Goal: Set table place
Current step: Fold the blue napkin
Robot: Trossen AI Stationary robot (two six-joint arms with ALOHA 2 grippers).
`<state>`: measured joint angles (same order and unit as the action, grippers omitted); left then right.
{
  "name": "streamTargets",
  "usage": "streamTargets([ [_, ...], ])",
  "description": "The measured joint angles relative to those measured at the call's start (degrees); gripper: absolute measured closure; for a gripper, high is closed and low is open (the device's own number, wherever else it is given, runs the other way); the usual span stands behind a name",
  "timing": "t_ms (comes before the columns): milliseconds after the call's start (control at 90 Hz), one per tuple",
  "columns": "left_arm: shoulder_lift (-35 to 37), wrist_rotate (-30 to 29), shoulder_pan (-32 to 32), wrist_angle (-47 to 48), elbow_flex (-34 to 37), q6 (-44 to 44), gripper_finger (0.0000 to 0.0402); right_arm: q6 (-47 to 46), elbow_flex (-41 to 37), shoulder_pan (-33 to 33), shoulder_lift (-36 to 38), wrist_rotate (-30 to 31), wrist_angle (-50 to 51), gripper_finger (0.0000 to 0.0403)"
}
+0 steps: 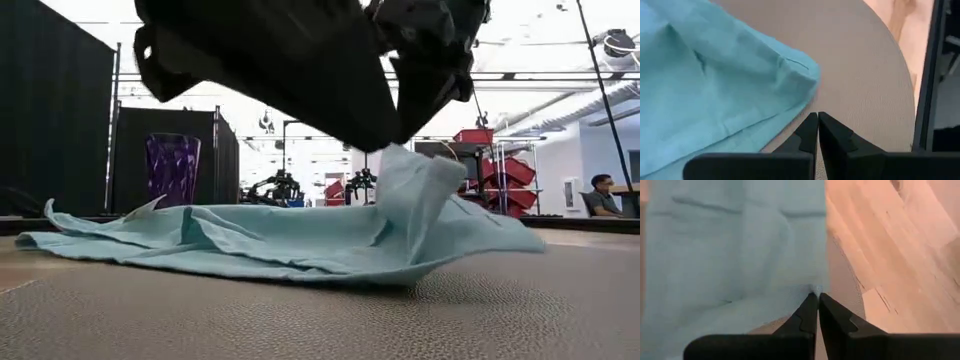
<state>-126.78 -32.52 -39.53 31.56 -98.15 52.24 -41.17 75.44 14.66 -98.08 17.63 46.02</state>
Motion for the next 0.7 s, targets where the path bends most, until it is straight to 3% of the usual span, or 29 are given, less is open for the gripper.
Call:
streamTargets([
  [178,-0.2,0.2,-0.1,-1.7,0.5,-9.1,0.0356,-0.1,0.0,0.0,2.3,0.0,-0.1,0.0403],
  [289,-1.7,-0.2,0.2,-5.1,1.3,-13.7,0.0284,-0.1,0.0,0.0,2.7,-0.1,-0.3,0.0403],
  [478,-4.2,-5.8,1.7,-9.8,1.4,-12.8,0.0168,-0.1,0.0,0.0,2.7,-1.2,-0.5,0.0403],
  [700,-4.5,-7.0,2.8,-9.2,1.4,-15.3,0.0142,-0.1,0.0,0.0,2.7,-2.8,-0.4,0.0403],
])
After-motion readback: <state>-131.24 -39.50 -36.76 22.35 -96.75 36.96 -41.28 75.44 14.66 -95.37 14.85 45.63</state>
